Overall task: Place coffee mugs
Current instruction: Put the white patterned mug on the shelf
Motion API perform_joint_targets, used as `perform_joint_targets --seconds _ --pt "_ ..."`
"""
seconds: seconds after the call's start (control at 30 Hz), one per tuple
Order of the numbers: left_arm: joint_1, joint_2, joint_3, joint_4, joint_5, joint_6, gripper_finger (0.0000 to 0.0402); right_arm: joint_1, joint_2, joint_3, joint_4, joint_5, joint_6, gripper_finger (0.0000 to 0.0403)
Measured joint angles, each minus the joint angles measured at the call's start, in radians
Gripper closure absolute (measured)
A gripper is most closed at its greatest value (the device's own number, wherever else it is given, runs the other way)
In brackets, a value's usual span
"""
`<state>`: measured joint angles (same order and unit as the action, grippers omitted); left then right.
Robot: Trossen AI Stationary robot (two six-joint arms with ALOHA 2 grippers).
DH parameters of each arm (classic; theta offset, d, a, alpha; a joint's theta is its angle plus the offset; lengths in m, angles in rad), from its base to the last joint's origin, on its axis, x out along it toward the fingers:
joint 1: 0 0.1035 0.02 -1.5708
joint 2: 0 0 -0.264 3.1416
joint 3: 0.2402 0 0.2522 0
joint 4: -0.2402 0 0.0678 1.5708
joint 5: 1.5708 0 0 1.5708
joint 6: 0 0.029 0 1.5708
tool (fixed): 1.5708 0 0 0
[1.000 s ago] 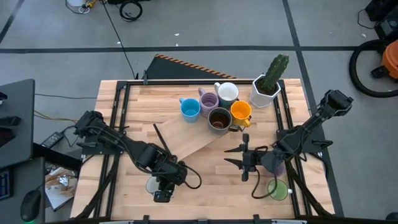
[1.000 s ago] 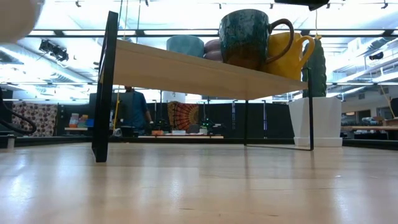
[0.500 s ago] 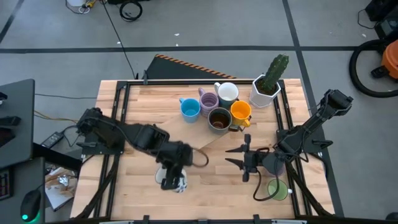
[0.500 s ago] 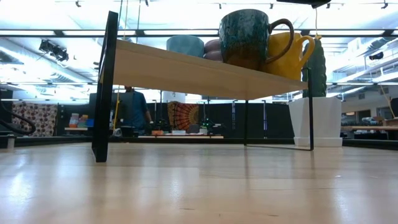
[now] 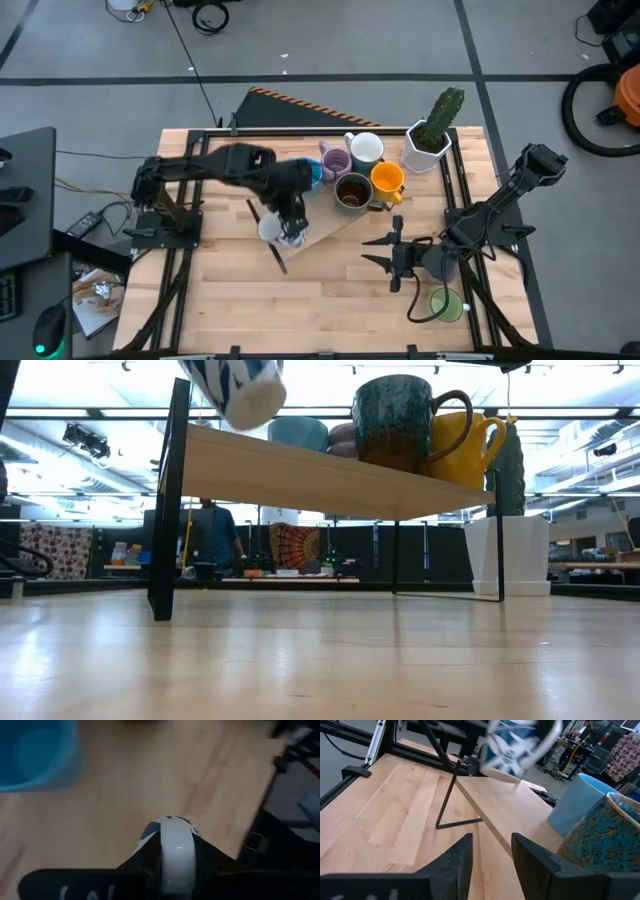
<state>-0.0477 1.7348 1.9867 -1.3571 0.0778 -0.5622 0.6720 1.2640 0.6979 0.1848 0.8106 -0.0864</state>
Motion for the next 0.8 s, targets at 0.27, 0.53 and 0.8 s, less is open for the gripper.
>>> perform_joint_targets --seconds 0.27,0.53,0.8 --pt "0.115 0.001 -0.05 -0.08 -0.022 0.032 0.0338 0.0 0.0 0.0 0.0 -0.002 -0.003 0.0263" --pt "0.124 -0.003 -0.111 -0.082 -0.013 0.031 0.0338 0.0 0.0 0.0 0.0 -0.003 -0.003 0.0263" --pt "0.123 -0.002 -0.114 -0.063 -0.013 0.032 0.0332 0.0 0.0 0.0 0.0 -0.012 -0.006 0.0263"
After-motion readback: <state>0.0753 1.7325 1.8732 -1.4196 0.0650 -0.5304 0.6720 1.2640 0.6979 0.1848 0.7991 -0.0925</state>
